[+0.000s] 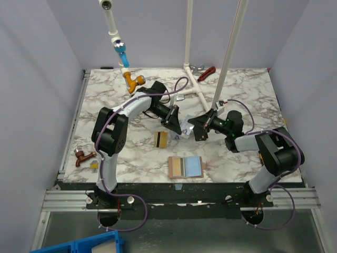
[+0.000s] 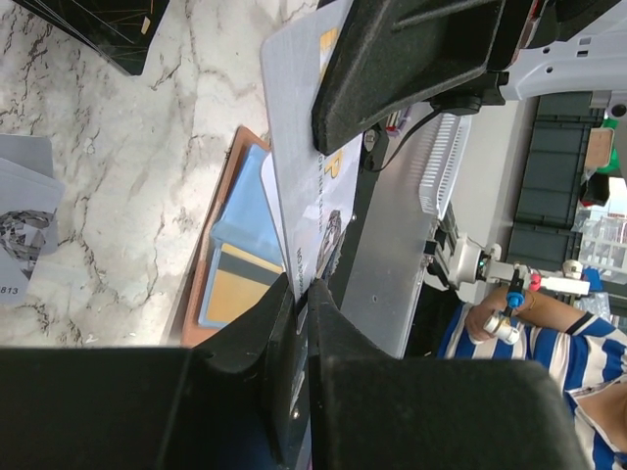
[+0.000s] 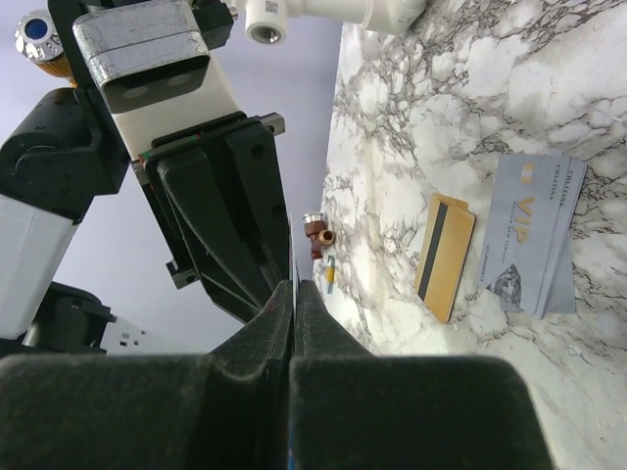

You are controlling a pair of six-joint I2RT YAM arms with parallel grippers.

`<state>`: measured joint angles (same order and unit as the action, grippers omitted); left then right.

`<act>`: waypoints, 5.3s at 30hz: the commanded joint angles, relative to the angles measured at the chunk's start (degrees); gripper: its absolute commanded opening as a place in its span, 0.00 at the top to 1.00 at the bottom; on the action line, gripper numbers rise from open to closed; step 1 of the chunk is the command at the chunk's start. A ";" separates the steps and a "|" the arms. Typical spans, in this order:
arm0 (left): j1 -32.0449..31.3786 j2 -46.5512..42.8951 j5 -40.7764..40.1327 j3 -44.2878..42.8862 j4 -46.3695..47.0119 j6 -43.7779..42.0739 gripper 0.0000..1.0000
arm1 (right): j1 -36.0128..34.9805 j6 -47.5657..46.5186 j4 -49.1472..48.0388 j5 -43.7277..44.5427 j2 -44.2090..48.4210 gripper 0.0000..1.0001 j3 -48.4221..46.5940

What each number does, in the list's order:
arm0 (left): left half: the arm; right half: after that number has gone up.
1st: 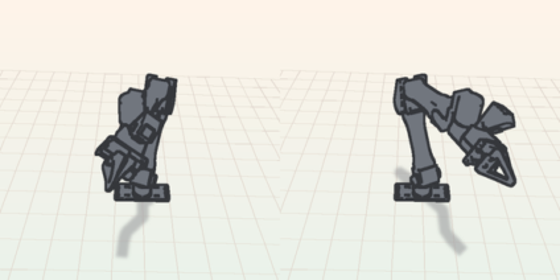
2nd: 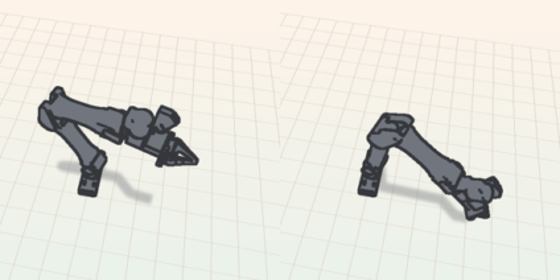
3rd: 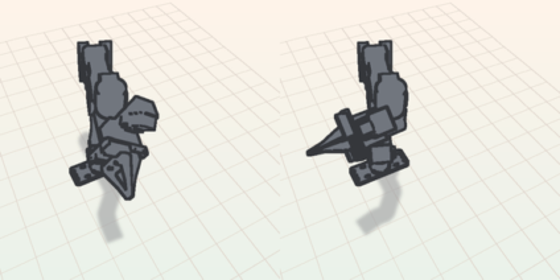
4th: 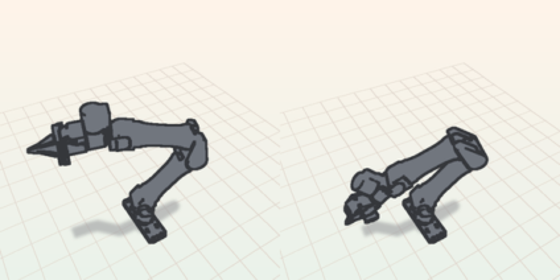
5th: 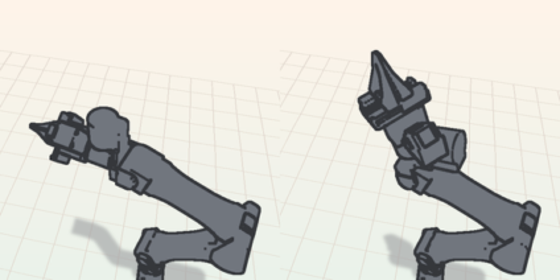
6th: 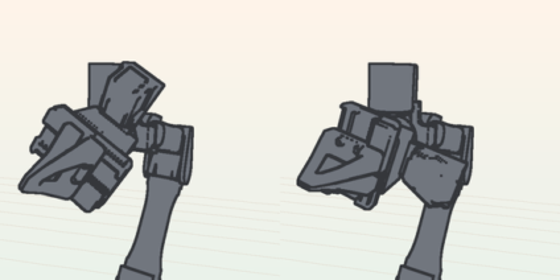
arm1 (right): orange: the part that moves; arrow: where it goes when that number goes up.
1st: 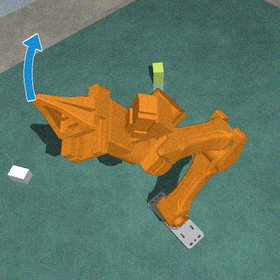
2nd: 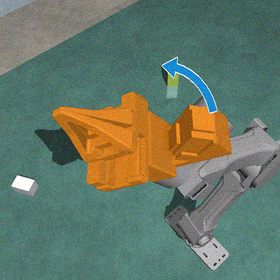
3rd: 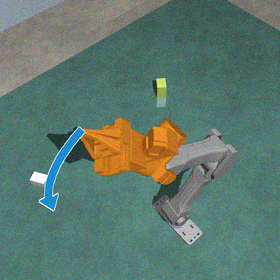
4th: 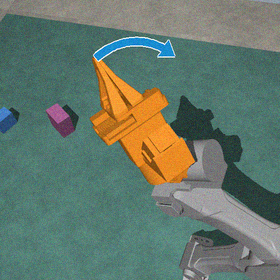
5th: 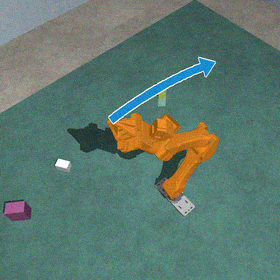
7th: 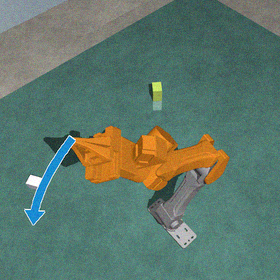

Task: Put the credit cards into the card holder
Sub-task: Place the credit card at the center of the board.

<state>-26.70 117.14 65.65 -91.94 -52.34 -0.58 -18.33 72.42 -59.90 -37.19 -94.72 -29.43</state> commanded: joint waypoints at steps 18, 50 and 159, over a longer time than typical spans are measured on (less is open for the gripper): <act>-0.46 -3.42 3.67 4.04 3.43 2.35 0.74 | 0.40 1.70 -4.75 1.93 -0.82 0.99 0.62; 2.70 -5.36 7.23 8.80 13.34 10.17 0.98 | -0.62 8.17 -19.99 -2.30 -6.83 0.99 2.92; 3.79 -10.76 -11.72 6.25 6.44 -0.73 1.00 | -4.82 -13.02 4.34 19.33 -10.84 0.91 -0.01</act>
<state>-22.96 102.54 51.51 -82.87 -43.81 3.81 -21.82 57.19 -51.40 -26.94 -106.28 -31.88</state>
